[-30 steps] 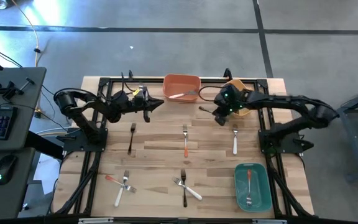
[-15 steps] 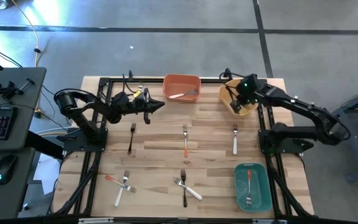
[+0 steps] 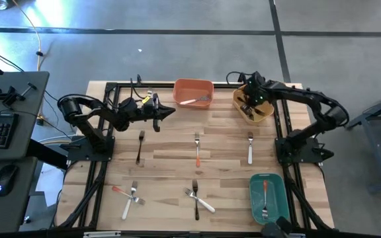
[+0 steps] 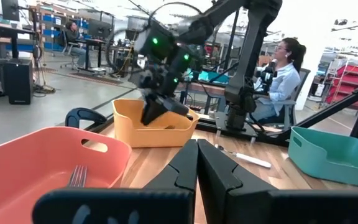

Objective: Sort silverware by color (type)
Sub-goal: Put the black fork into the yellow bin, then adjust the yellow bin

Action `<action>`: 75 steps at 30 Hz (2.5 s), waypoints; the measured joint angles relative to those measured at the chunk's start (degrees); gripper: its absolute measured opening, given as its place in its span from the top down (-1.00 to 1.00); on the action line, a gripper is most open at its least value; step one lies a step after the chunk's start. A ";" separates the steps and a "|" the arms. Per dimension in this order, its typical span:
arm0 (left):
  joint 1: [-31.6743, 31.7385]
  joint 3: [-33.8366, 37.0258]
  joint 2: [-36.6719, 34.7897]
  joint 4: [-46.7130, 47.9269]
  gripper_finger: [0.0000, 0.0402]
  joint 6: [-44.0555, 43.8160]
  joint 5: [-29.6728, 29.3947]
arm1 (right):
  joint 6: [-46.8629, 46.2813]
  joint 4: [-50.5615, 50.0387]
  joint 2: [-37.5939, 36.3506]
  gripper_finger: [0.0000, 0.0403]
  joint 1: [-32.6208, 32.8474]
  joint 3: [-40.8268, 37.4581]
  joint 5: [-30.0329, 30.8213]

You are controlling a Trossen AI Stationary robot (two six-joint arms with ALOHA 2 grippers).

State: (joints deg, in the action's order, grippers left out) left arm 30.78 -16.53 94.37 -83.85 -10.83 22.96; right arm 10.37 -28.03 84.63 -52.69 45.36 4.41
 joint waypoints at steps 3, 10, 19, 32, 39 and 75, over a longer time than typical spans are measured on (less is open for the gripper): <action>-0.01 0.00 0.00 0.00 1.00 0.50 0.00 | -0.02 -3.85 -0.62 0.55 1.06 4.88 1.63; -0.02 0.00 0.02 0.15 1.00 2.01 0.01 | -7.81 -22.25 -3.91 0.33 7.43 12.64 -14.52; -0.17 0.00 0.02 2.27 1.00 1.09 0.02 | -19.83 -30.22 -5.60 0.94 23.23 2.39 -13.86; -1.24 0.00 0.02 3.29 1.00 0.46 -0.75 | -29.68 -32.35 -5.60 0.98 19.02 0.64 9.23; -1.26 0.00 0.02 3.37 1.00 0.48 -1.22 | -29.84 -35.19 -5.60 1.00 14.75 0.64 18.16; -1.17 0.00 0.02 4.74 1.00 1.60 -1.29 | -20.83 -6.10 -11.42 1.00 10.03 6.24 9.29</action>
State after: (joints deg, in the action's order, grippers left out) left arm 29.61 -16.53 94.39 -79.11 -9.23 21.67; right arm -10.46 -34.13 73.21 -42.65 51.59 13.70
